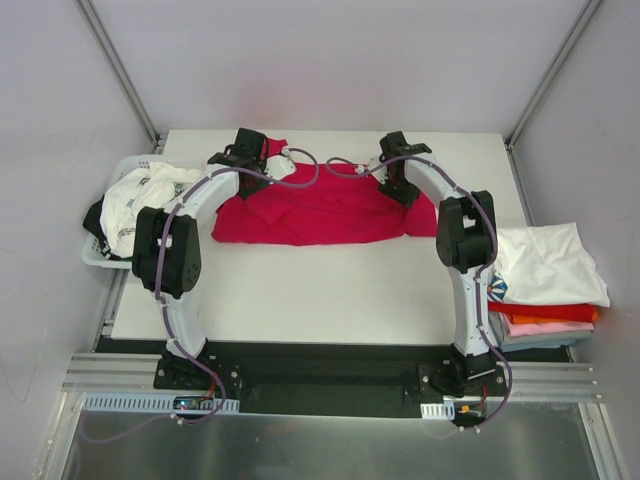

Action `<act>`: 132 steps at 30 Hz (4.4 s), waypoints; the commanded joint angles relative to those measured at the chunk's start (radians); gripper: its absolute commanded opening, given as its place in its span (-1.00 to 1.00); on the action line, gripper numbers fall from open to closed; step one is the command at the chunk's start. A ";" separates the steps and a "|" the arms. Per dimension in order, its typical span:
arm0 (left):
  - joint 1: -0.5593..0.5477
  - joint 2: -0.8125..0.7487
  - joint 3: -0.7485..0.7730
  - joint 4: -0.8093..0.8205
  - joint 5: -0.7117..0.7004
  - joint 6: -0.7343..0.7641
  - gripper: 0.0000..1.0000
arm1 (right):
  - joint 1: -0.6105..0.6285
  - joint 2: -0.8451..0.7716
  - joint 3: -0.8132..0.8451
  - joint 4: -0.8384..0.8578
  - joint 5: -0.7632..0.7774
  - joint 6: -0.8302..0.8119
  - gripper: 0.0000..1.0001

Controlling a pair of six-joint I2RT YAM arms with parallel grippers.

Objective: Fold and stack the t-shirts
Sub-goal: Fold the flattened tshirt in 1/3 of the way

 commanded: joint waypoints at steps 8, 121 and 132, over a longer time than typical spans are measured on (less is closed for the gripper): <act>0.017 -0.001 -0.003 0.010 -0.056 0.015 -0.27 | 0.007 -0.071 -0.056 0.030 0.027 0.000 -0.18; -0.061 0.237 0.287 0.026 0.012 -0.041 -0.78 | -0.004 -0.284 -0.374 0.120 0.030 0.040 0.02; -0.052 0.297 0.339 0.045 -0.030 -0.047 0.05 | -0.004 -0.279 -0.380 0.115 0.030 0.042 0.02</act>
